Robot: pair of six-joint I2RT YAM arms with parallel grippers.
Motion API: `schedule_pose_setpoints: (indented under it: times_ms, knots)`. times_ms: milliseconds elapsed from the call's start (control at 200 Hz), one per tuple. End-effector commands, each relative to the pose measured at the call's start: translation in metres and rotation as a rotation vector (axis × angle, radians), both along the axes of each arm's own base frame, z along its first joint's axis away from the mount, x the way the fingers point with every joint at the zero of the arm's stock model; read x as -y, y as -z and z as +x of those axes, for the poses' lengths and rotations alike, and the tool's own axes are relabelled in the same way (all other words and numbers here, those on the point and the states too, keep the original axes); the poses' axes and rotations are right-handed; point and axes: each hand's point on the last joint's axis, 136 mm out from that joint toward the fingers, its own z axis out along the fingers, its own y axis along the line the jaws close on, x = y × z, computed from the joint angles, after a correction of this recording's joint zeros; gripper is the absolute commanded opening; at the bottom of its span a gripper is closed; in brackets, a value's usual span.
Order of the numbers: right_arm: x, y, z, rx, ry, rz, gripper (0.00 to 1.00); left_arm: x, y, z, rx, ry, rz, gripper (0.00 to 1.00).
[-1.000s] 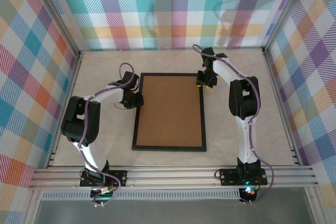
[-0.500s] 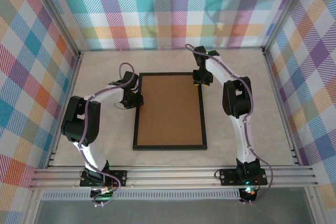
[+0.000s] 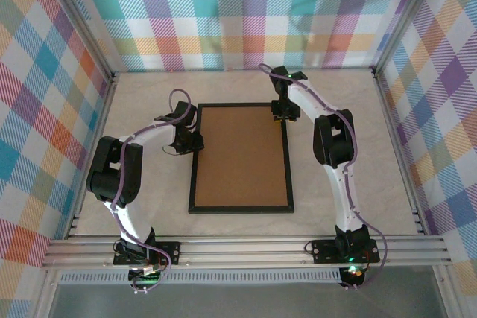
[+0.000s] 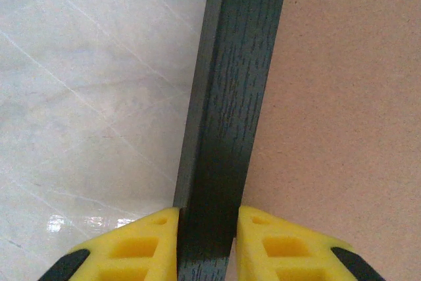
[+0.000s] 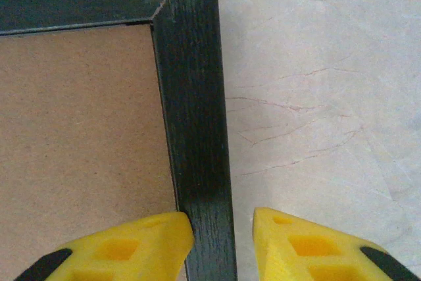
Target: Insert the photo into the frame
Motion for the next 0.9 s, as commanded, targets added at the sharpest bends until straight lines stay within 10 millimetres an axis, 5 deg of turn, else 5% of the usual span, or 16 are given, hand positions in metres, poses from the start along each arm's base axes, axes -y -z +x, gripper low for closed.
schedule_pose_setpoints:
  times_ms: [0,575,895]
  knots:
    - [-0.080,0.085,-0.085,-0.343,-0.123,0.163,0.38,0.008,0.034,-0.029,-0.134,0.022,0.002,0.24]
    - [-0.106,0.082,-0.090,-0.363,-0.160,0.218,0.37,0.013,0.031,-0.028,-0.127,0.020,-0.022,0.24]
    - [-0.101,0.072,-0.086,-0.335,-0.179,0.185,0.36,0.012,0.027,-0.026,-0.118,0.024,-0.014,0.24]
